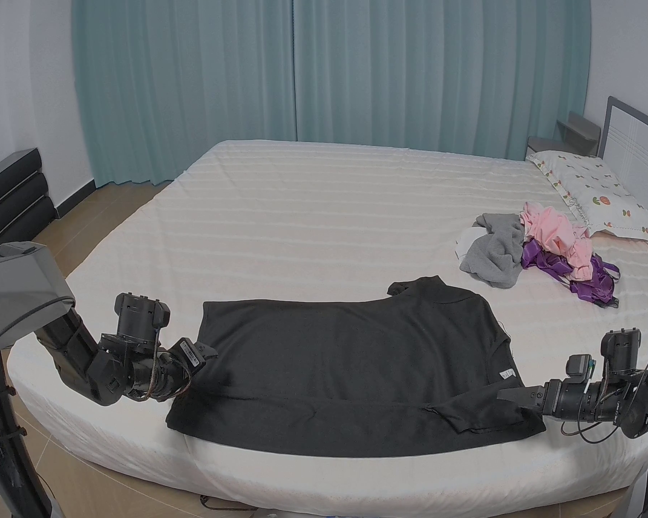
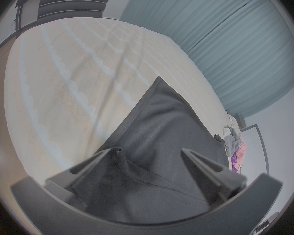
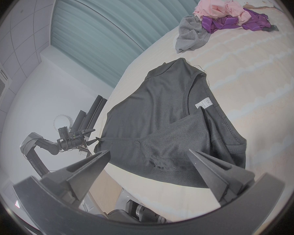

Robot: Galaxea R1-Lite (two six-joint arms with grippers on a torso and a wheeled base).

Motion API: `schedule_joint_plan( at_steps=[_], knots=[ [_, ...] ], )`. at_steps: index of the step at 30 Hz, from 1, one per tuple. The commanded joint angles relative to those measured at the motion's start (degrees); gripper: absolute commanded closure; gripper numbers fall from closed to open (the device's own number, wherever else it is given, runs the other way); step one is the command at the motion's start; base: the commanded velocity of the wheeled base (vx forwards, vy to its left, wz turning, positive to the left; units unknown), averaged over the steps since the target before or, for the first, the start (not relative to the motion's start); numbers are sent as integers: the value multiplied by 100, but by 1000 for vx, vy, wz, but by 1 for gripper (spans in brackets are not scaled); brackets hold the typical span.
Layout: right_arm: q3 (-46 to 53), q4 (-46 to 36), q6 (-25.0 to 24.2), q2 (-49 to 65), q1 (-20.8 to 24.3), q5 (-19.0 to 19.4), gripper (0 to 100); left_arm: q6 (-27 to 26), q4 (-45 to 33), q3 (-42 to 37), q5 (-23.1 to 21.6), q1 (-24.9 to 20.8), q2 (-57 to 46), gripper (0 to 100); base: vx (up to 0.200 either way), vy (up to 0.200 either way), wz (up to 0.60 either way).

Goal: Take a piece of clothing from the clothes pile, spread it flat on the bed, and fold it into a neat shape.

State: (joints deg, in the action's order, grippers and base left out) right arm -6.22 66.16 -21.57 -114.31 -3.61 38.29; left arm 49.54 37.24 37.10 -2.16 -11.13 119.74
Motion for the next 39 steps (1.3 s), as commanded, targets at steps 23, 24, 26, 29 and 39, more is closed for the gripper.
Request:
schedule_joint_plan(
  at_steps=[23, 24, 26, 29, 39],
  knots=[
    [-1180, 336, 12, -1005, -43, -129, 0, 47, 2, 122, 128, 304, 208, 100, 0, 0, 0],
    [-1180, 336, 12, -1005, -43, -129, 0, 47, 2, 122, 128, 304, 208, 100, 0, 0, 0],
    [-1479, 284, 12, -1146, -61, -199, 0, 73, 2, 105, 110, 340, 190, 100, 0, 0, 0],
    [-1558, 284, 21, -1260, -114, -217, 0, 82, 2, 26, 84, 348, 164, 100, 0, 0, 0],
    [-1734, 371, 91, -1647, -254, -217, 0, 91, 11, 17, 66, 357, 208, 100, 0, 0, 0]
  ],
)
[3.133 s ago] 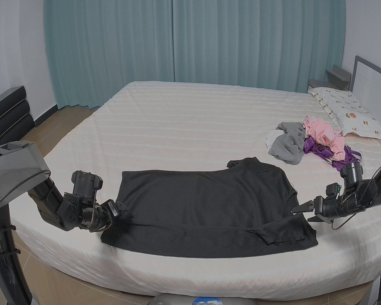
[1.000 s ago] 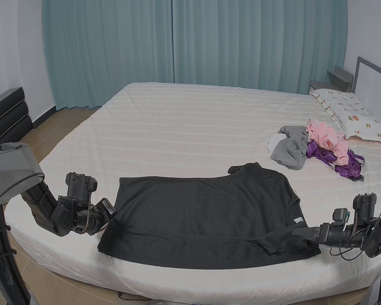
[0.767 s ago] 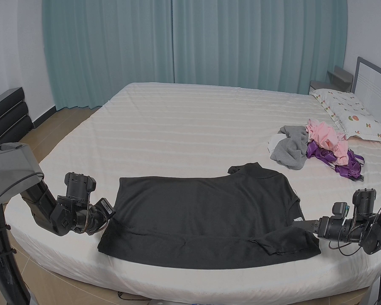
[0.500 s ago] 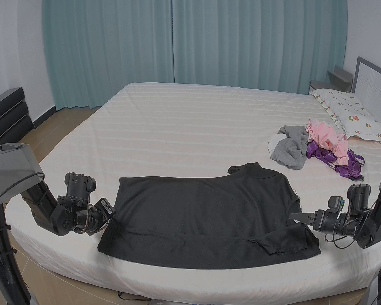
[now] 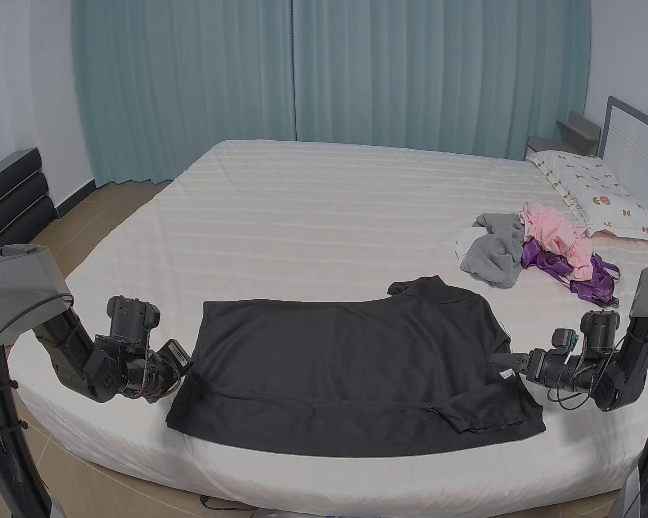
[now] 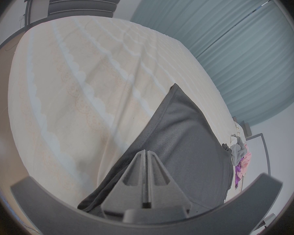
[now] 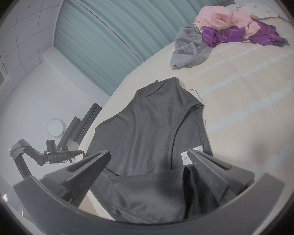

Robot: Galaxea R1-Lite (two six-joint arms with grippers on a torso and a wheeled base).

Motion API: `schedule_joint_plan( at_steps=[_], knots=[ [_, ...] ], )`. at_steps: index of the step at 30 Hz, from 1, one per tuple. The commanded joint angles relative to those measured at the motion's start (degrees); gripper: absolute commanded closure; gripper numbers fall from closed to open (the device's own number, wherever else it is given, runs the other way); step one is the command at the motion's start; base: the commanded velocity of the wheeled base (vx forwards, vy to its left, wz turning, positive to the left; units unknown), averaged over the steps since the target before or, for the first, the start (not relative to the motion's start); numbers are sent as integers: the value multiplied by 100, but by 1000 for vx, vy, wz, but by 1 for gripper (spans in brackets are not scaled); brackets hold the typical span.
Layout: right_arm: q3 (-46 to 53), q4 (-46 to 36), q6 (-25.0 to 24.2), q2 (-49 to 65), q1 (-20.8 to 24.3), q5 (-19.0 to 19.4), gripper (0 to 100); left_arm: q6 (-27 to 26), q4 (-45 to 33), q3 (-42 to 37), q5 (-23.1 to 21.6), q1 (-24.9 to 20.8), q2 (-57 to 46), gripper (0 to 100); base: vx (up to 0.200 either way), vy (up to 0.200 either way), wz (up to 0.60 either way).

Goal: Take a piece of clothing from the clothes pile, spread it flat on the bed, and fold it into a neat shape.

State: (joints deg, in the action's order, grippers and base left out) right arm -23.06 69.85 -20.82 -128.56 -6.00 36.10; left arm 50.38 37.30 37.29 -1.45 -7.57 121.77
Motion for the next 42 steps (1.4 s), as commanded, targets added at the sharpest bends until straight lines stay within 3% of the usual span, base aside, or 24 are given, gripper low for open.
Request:
schedule_joint_plan(
  at_steps=[1, 4, 7, 12, 13, 30, 33, 34, 42],
  knots=[
    [-31, 2, 26, -231, -15, 3, 0, 7, 5, -3, -4, 1, 4, 100, 0, 0, 0],
    [4, 2, 113, -266, -15, 3, 0, 7, 5, -3, -4, 1, -4, 100, 0, 0, 0],
    [118, 28, 667, -424, -15, 3, 0, 7, -4, -11, -4, 1, -13, 100, 0, 0, 0],
    [215, 178, 773, -468, -86, 11, 0, 7, -4, -20, -4, 1, -48, 100, 0, 0, 0],
    [215, 178, 773, -468, -86, 11, 100, 7, -4, -20, -4, 1, -48, 100, 0, 0, 0],
    [426, 644, 843, -635, -165, 20, 100, -29, 31, -126, -22, -43, -145, 100, 0, 0, 0],
    [487, 644, 843, -635, -156, 38, 100, -20, 67, -117, -286, -34, -171, 100, 0, 0, 0],
    [487, 644, 834, -635, -156, 47, 100, -20, 84, -126, -338, -25, -180, 0, 0, 0, 0],
    [540, 644, 755, -626, -112, 73, 100, -389, 269, -20, -1419, 203, -259, 0, 0, 0, 0]
  ],
)
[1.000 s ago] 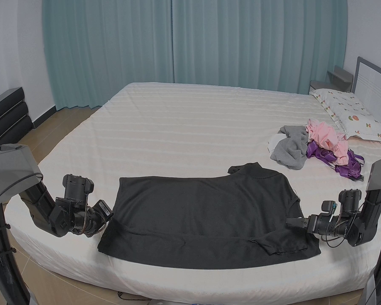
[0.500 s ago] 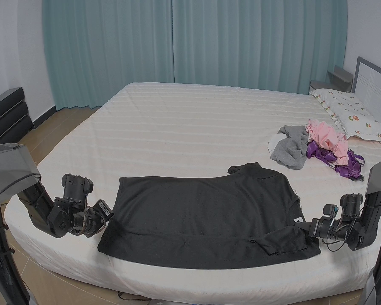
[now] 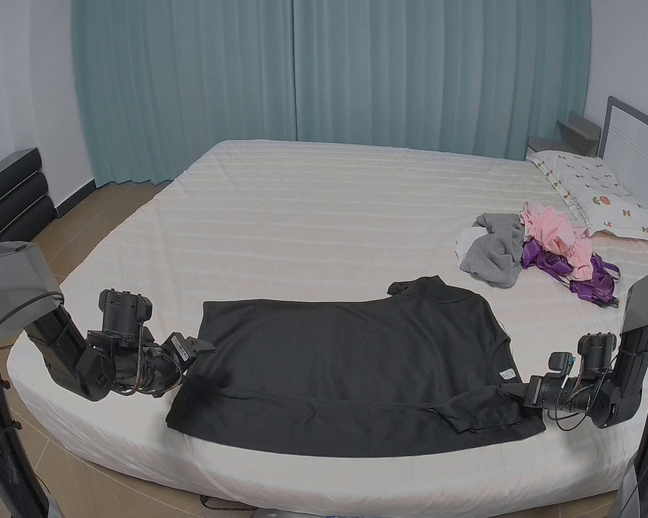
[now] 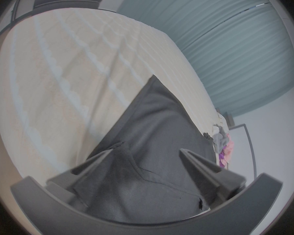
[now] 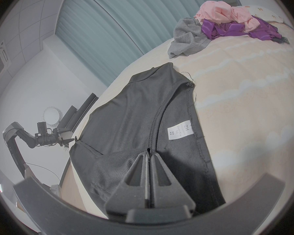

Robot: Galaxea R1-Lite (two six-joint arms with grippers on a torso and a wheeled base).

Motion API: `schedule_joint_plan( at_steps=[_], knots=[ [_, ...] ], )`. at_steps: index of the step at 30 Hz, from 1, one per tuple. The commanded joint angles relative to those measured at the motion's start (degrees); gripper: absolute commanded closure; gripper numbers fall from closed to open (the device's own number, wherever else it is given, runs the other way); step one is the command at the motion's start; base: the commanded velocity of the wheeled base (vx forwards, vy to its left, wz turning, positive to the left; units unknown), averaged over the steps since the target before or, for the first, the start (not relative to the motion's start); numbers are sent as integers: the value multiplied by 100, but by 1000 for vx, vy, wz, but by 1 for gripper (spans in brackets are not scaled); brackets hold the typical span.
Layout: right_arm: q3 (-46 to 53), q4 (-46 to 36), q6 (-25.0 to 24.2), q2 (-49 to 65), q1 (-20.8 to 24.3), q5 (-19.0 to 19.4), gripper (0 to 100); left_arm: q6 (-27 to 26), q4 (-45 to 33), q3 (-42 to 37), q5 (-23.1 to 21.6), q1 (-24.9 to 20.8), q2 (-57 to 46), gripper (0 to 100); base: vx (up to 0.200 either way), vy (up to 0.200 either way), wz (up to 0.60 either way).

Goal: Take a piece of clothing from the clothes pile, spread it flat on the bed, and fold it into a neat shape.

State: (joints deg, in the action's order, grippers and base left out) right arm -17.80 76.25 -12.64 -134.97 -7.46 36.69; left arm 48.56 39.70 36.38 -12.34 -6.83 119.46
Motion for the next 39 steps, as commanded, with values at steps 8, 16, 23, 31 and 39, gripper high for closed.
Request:
schedule_joint_plan(
  at_steps=[8, 16, 23, 31, 39],
  knots=[
    [57, 39, -160, 41, 34, 40, 100, -751, 37, 440, -348, 147, 227, 0, 0, 0, 0],
    [92, 48, -151, 50, 34, 40, 100, -1814, 55, 476, -507, 270, 482, 0, 0, 0, 0],
    [145, 83, -151, 68, 43, 48, 100, -2562, 688, 247, -955, 419, 790, 0, 0, 0, 0],
    [163, 83, -160, 68, 52, 48, 100, -3098, 1321, 71, -1350, 507, 1115, 0, 0, 0, 0],
    [163, 83, -160, 59, 52, 48, 100, -3203, 1734, 54, -1473, 542, 1352, 0, 0, 0, 0]
  ],
)
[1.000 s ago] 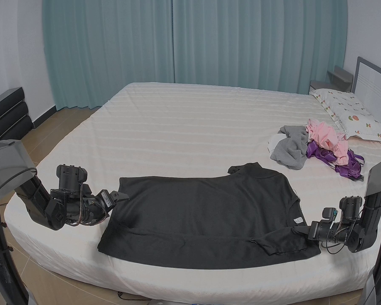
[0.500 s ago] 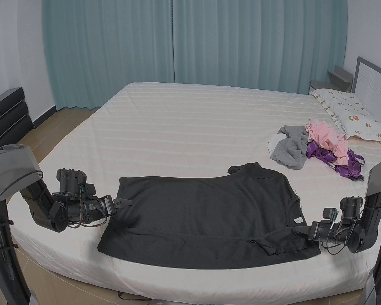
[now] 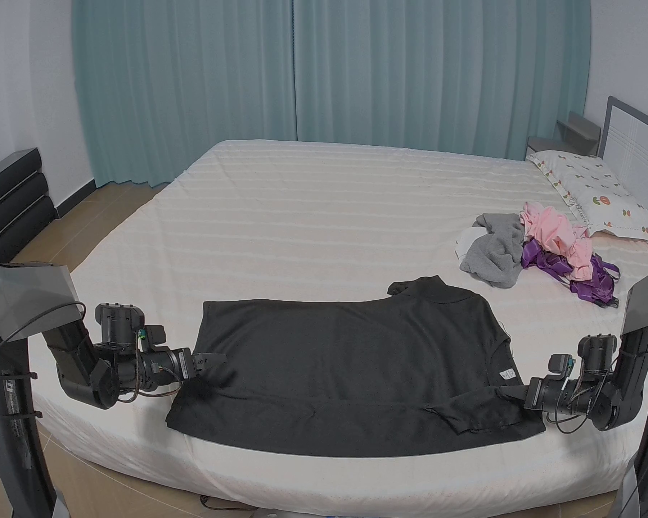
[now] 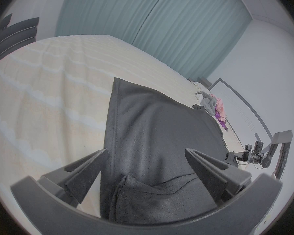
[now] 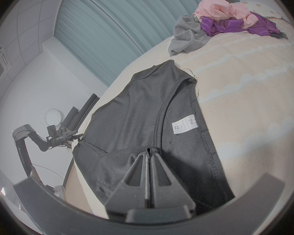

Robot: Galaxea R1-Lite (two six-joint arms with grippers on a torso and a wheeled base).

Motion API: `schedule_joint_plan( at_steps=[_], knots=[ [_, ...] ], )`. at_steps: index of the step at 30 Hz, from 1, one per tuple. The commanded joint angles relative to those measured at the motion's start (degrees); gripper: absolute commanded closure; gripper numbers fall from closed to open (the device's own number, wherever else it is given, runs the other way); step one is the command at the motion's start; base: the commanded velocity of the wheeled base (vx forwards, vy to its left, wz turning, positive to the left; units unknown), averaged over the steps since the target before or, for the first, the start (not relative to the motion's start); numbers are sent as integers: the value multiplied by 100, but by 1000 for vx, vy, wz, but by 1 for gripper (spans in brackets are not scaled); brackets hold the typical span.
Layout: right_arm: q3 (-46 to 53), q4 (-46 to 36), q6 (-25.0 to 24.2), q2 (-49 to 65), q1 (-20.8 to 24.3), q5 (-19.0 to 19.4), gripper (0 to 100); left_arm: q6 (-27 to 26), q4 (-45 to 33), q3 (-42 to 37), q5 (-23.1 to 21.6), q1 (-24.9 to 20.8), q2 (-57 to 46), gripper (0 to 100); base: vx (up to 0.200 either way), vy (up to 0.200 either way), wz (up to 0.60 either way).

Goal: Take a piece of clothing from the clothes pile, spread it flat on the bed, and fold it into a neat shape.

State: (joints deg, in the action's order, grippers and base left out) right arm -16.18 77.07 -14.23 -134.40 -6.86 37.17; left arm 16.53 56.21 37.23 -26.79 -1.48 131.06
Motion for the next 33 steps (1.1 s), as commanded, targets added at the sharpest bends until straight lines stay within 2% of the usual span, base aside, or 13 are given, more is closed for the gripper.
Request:
schedule_joint_plan(
  at_steps=[1, 3, 4, 14, 22, 33],
  knots=[
    [1, 1, -1, 2, 1, 1, 100, -1, 136, -32, -28, 7, 201, 0, 0, 0, 0],
    [-8, 1, -1, 2, -8, 1, 100, -1, 180, -58, -28, 7, 209, 0, 0, 0, 0],
    [-8, 1, -1, 2, -8, 1, 100, -1, 180, -84, -28, 7, 209, 100, 0, 0, 0],
    [-61, 1, -19, -25, -8, 1, 100, 34, 452, -260, -19, 60, 227, 100, 0, 0, 0],
    [-26, 405, -625, 177, -8, -8, 100, 175, 602, -401, 157, 86, 95, 100, 0, 0, 0],
    [-228, 546, -766, 133, -34, -61, 100, 219, 725, -313, 403, 244, 130, 100, 0, 0, 0]
  ],
)
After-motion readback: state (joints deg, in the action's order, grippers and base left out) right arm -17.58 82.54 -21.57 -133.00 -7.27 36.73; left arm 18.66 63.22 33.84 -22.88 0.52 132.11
